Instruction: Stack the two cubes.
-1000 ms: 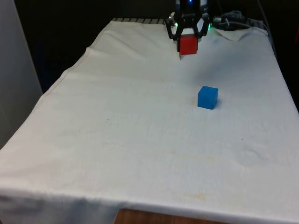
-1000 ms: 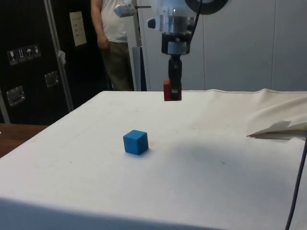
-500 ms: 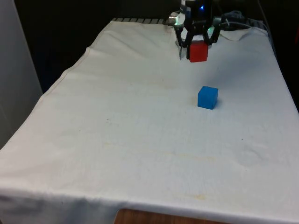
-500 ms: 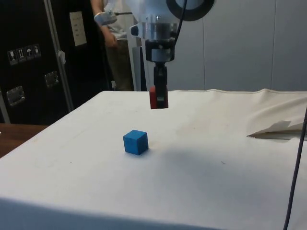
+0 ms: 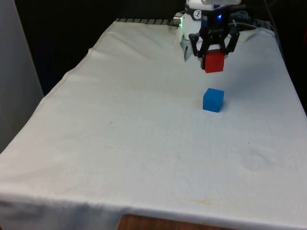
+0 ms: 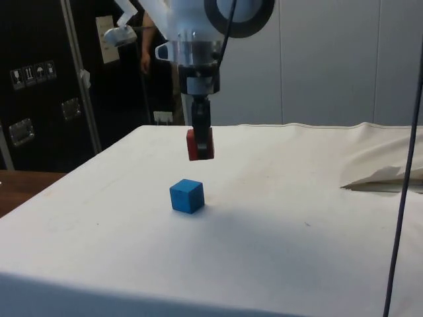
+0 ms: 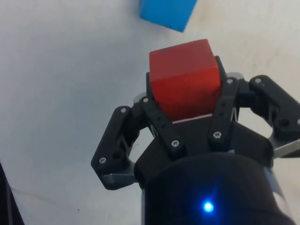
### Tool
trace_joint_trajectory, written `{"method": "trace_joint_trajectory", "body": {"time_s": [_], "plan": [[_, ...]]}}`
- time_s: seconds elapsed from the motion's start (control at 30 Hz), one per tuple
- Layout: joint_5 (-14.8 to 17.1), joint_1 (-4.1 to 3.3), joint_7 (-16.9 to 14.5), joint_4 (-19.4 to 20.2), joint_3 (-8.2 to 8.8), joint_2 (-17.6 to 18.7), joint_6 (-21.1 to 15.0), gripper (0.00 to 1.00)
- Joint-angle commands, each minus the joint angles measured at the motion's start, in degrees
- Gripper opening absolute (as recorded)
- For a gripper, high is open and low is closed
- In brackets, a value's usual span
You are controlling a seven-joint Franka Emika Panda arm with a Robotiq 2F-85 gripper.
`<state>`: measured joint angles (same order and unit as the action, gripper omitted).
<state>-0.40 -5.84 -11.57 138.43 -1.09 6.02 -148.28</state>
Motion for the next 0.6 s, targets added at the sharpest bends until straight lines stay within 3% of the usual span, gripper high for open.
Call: {"method": "trace_joint_trajectory", "body": {"time_s": [0.0,0.2,0.23,0.27,0.33,0.47,0.5,0.57], "plan": [[-1.4,-0.34,1.5,-1.1,0.11,1.0,0.7,0.02],[-1.5,-0.86,2.5,-4.1,-0.74,4.2,0.7,0.02],[-0.2,-0.4,1.3,-4.0,-1.15,4.1,0.6,0.02],[-1.4,-0.8,2.6,-4.3,-0.92,4.7,0.4,0.02],[-1.1,-0.8,2.6,-4.5,-1.2,5.3,-0.1,0.02],[-0.6,-0.92,2.4,-4.5,-1.6,6.9,-2.4,0.02],[-0.2,-0.63,1.7,-4.6,-1.78,6.8,-1.7,0.02],[-0.5,-0.92,2.3,-4.4,-1.72,7.6,-3.5,0.02]]}}
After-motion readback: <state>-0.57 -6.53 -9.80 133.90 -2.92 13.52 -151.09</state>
